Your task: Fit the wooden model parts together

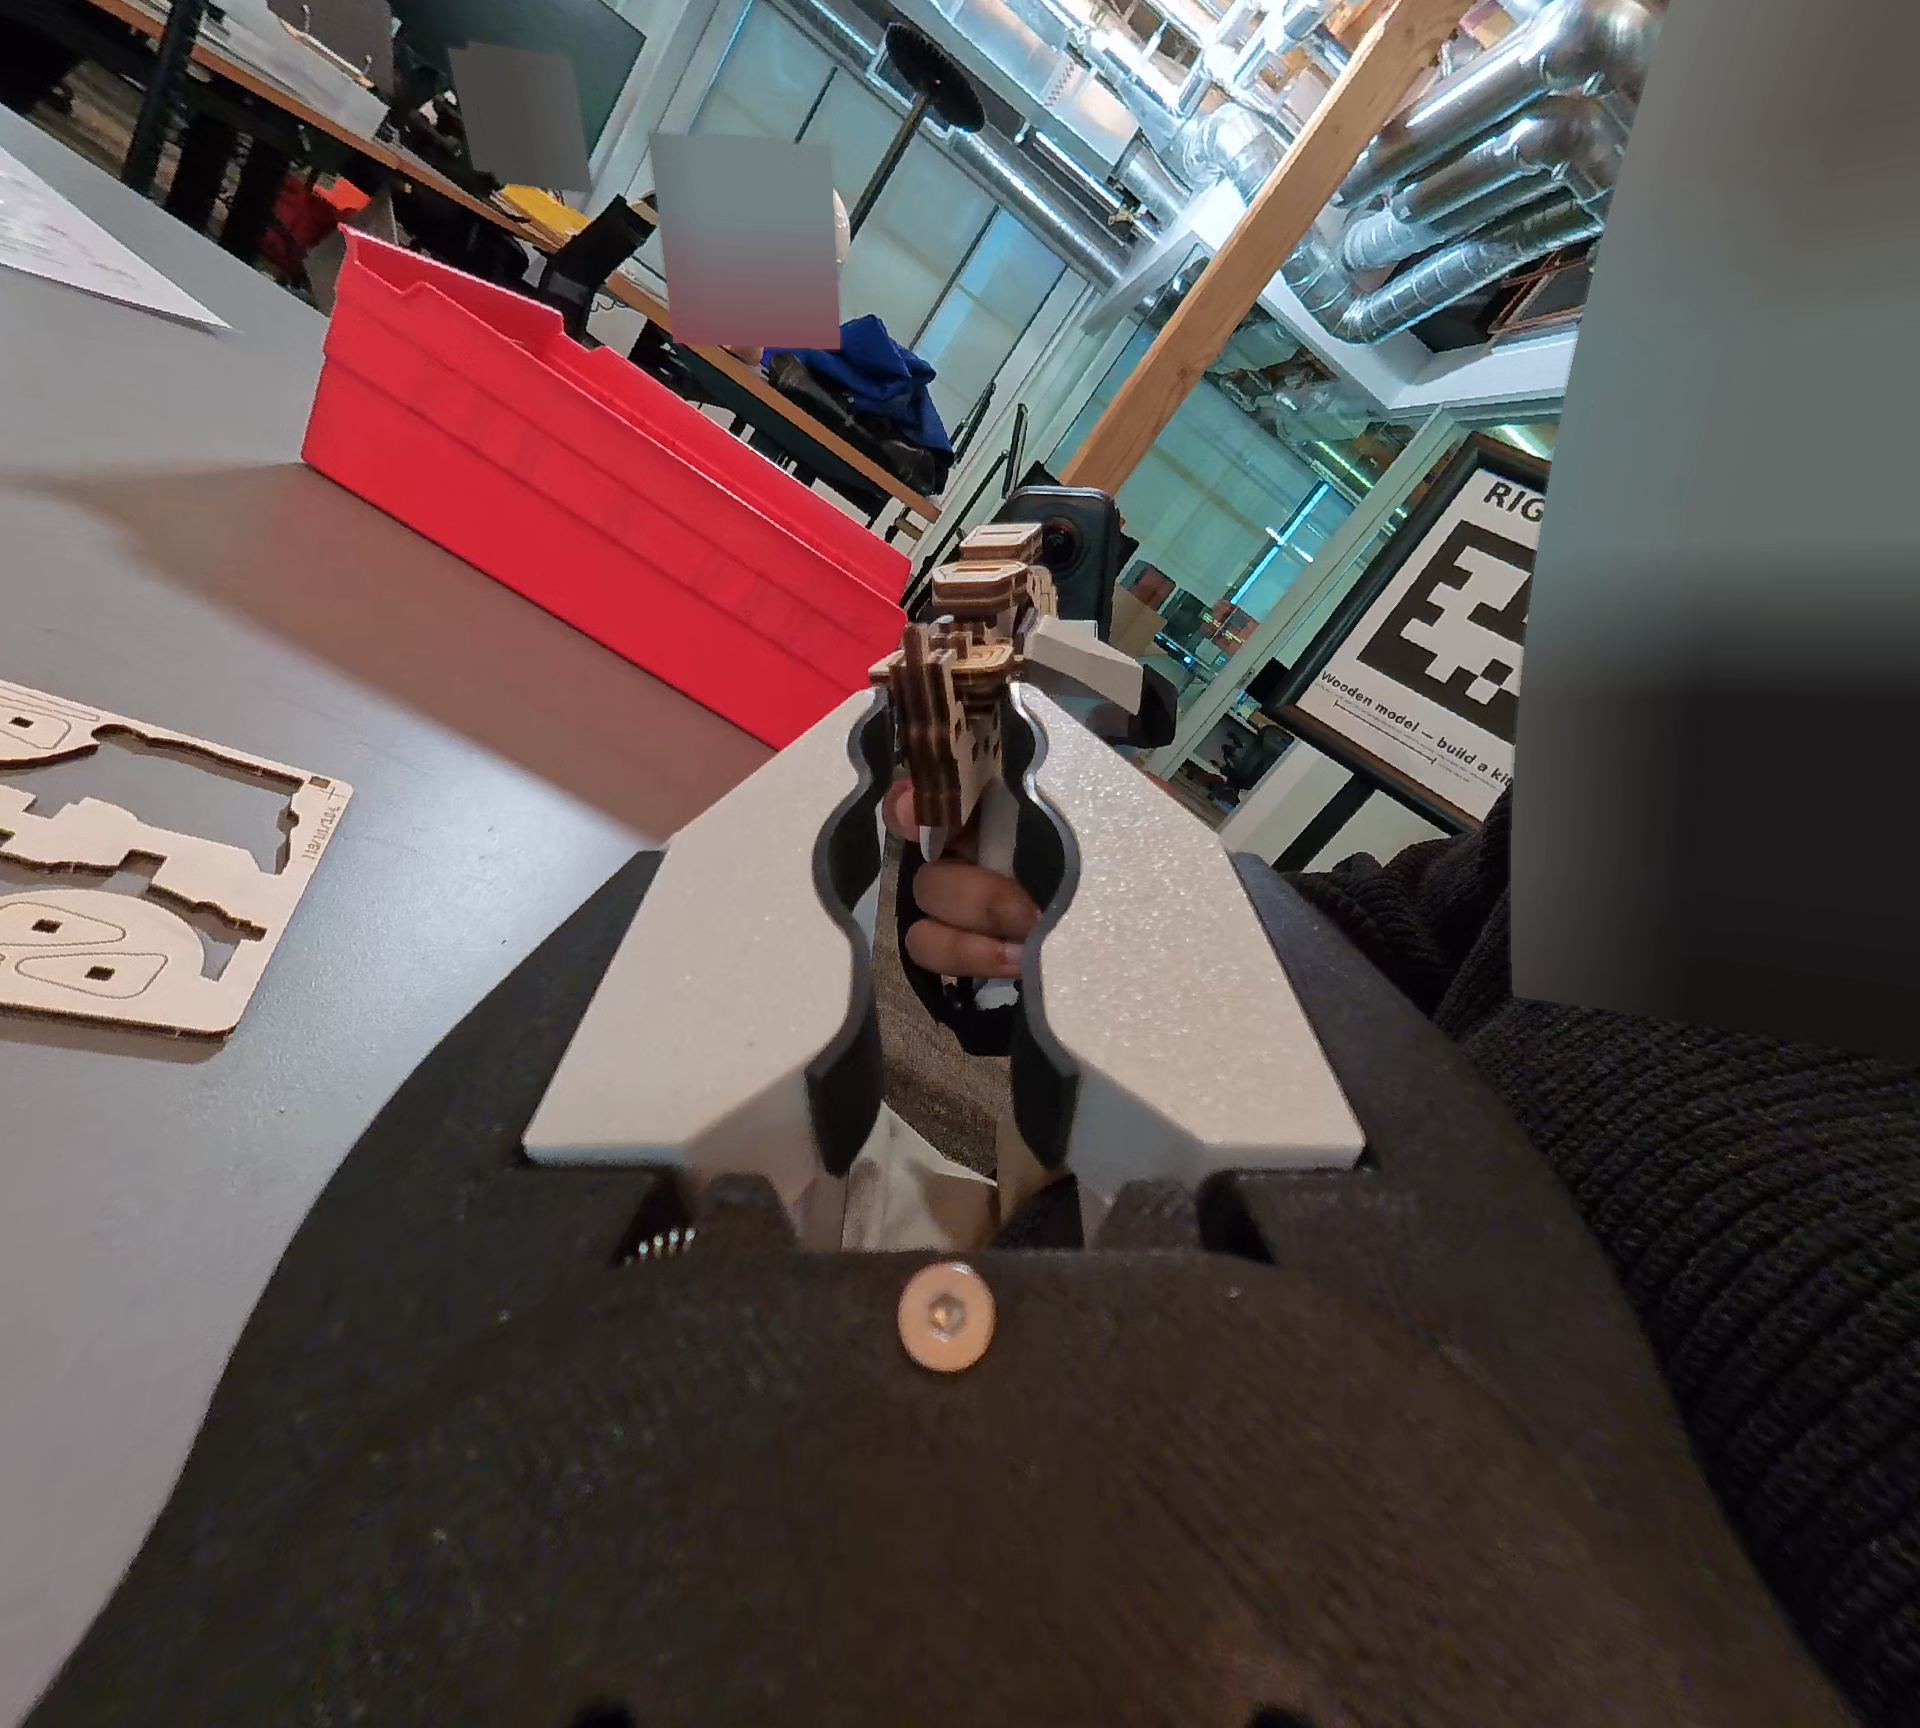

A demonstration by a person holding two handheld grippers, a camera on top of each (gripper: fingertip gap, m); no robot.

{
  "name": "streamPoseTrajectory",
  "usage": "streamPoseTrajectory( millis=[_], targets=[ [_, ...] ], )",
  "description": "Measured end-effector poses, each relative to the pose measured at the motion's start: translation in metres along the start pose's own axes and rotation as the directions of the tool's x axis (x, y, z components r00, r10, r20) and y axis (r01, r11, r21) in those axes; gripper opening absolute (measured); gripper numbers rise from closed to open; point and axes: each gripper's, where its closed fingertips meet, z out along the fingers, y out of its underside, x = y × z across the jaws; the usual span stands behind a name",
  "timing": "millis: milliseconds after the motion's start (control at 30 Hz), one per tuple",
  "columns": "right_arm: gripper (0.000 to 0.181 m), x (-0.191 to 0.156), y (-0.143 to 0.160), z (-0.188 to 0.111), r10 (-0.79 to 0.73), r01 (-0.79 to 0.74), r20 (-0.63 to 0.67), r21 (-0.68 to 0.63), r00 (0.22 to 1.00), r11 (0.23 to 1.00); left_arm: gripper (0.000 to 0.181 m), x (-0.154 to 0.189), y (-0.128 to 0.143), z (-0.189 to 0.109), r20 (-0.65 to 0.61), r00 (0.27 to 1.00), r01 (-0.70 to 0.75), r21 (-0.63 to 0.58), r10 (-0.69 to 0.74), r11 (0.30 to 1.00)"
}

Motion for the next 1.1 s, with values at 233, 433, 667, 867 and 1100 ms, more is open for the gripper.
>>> streamPoseTrajectory(
  millis=[233,433,667,867,1100],
  targets=[
    [0.011,-0.002,0.000,0.000,-0.028,0.028,0.006,-0.011,1.000,1.000,0.018,0.003,-0.001,-0.001,-0.022,1.000,0.015,0.011,-0.015,1.000],
    [0.011,-0.005,0.000,-0.001,-0.079,0.079,0.011,-0.036,0.997,0.996,0.019,0.006,-0.002,-0.001,-0.059,0.997,0.045,0.024,-0.043,0.999],
    [0.011,-0.007,0.000,-0.001,-0.124,0.125,0.016,-0.053,0.992,0.991,0.019,0.008,-0.002,-0.001,-0.060,0.998,0.036,0.026,-0.035,0.999],
    [0.011,-0.010,0.000,0.001,-0.176,0.176,0.020,-0.061,0.984,0.982,0.019,0.011,-0.002,-0.001,-0.060,0.998,0.019,0.032,-0.017,0.999],
    [0.011,-0.010,-0.001,0.004,-0.187,0.188,0.029,-0.059,0.982,0.980,0.019,0.011,-0.001,-0.001,-0.072,0.997,0.032,0.026,-0.030,0.999]
  ],
)
